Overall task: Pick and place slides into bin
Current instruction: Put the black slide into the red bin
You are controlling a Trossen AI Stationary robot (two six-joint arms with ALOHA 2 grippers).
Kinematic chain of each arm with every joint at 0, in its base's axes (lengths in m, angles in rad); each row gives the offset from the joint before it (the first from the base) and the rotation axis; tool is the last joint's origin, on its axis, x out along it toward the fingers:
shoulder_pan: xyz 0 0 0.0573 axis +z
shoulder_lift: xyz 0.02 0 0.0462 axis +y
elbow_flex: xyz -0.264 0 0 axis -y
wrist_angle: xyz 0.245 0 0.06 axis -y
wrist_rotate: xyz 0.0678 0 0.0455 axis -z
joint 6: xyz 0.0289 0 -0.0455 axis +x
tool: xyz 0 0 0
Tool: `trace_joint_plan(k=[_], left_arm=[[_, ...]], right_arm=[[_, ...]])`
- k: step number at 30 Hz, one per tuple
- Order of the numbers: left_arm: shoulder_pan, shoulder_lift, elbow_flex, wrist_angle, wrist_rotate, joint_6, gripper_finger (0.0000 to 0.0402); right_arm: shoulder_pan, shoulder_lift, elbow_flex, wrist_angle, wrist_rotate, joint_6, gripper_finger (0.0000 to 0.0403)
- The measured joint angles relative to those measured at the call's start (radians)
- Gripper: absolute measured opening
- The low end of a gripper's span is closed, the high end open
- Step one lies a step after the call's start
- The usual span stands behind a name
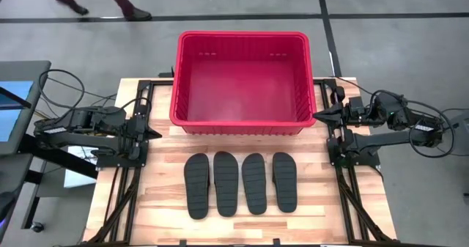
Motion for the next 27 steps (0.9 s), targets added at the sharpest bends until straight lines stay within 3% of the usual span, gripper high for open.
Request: trace_joint_plan(k=[7,13,24,27], left_arm=[[0.000,0.006,0.000,0.014,-0.003,0.070,0.0000],[0.000,0.007,0.000,0.085,-0.071,0.073,0.0000],[0.000,0.065,0.000,0.632,-0.072,0.030,0.0000],[0.000,0.107,0.000,0.805,-0.072,-0.046,0.0000]], right_arm=[[0.000,0.000,0.000,0.000,0.000,0.000,0.0000],[0.000,0.000,0.000,0.000,0.000,0.000,0.0000],[0.000,0.000,0.000,0.000,0.000,0.000,0.0000],[0.000,0.000,0.000,0.000,0.000,0.000,0.0000]])
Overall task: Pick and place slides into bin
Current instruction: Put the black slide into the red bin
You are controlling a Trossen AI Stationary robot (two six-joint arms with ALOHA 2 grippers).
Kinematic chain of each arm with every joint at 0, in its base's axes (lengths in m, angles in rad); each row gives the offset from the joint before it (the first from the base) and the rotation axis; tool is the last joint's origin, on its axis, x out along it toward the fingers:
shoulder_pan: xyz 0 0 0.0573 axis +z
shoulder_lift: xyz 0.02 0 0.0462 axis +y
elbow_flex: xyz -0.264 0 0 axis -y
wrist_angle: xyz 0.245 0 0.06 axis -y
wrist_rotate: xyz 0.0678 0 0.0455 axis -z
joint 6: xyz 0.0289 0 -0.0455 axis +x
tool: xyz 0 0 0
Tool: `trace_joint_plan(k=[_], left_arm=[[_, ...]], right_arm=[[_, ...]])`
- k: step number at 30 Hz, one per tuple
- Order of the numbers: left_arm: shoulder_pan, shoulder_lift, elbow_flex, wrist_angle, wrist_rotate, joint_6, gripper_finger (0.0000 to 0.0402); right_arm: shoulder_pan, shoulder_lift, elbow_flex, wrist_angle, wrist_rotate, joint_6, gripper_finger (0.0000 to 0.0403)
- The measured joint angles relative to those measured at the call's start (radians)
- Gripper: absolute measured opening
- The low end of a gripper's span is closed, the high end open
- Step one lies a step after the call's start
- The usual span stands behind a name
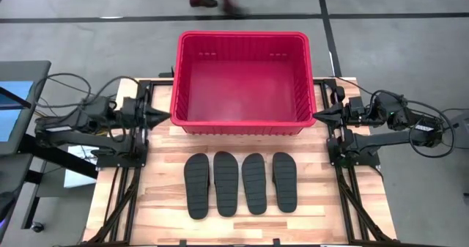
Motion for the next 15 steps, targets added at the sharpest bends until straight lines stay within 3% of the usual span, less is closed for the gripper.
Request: trace_joint_plan(k=[5,15], left_arm=[[0.000,0.073,0.000,0.096,0.018,-0.166,0.0000],[0.000,0.214,0.000,-0.244,0.074,-0.215,0.0000]], right_arm=[[0.000,0.000,0.000,0.000,0.000,0.000,0.0000],[0.000,0.000,0.000,0.000,0.000,0.000,0.0000]])
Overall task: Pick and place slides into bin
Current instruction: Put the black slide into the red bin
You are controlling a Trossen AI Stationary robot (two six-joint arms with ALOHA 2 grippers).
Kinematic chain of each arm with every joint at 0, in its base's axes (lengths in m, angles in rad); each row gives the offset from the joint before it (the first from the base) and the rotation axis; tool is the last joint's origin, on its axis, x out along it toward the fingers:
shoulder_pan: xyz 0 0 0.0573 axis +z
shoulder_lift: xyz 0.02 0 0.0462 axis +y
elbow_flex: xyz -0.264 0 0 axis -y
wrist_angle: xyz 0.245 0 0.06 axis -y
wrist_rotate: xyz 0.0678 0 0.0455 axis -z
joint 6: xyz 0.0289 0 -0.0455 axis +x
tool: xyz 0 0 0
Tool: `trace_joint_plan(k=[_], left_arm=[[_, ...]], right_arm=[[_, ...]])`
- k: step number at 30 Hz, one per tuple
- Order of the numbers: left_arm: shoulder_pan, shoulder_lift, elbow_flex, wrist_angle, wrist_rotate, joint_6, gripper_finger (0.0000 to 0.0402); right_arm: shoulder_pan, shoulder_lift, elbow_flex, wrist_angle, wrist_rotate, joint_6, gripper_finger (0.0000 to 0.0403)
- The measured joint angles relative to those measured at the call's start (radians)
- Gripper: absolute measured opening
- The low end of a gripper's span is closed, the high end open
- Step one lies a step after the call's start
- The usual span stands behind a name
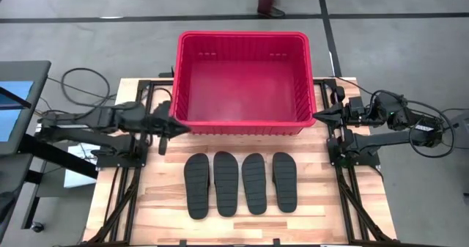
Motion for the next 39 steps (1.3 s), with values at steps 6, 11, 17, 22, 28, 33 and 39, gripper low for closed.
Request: trace_joint_plan(k=[6,11,17,22,28,33,39], left_arm=[[0.000,0.043,0.000,-0.180,0.008,-0.001,0.0000],[0.000,0.063,0.000,-0.328,0.008,-0.049,0.0000],[-0.010,0.072,-0.027,-0.377,0.009,-0.164,0.0000],[-0.050,0.072,-0.069,-0.368,0.016,-0.239,0.0000],[-0.098,0.072,-0.128,-0.299,-0.042,-0.376,0.0000],[-0.131,0.069,-0.189,-0.178,-0.133,-0.530,0.0000],[-0.169,0.079,-0.240,-0.151,-0.127,-0.666,0.0000]], right_arm=[[0.000,0.000,0.000,0.000,0.000,0.000,0.0000],[0.000,0.000,0.000,0.000,0.000,0.000,0.0000],[0.000,0.000,0.000,0.000,0.000,0.000,0.0000],[0.000,0.000,0.000,0.000,0.000,0.000,0.0000],[0.000,0.000,0.000,0.000,0.000,0.000,0.0000],[0.000,0.000,0.000,0.000,0.000,0.000,0.0000],[0.000,0.000,0.000,0.000,0.000,0.000,0.0000]])
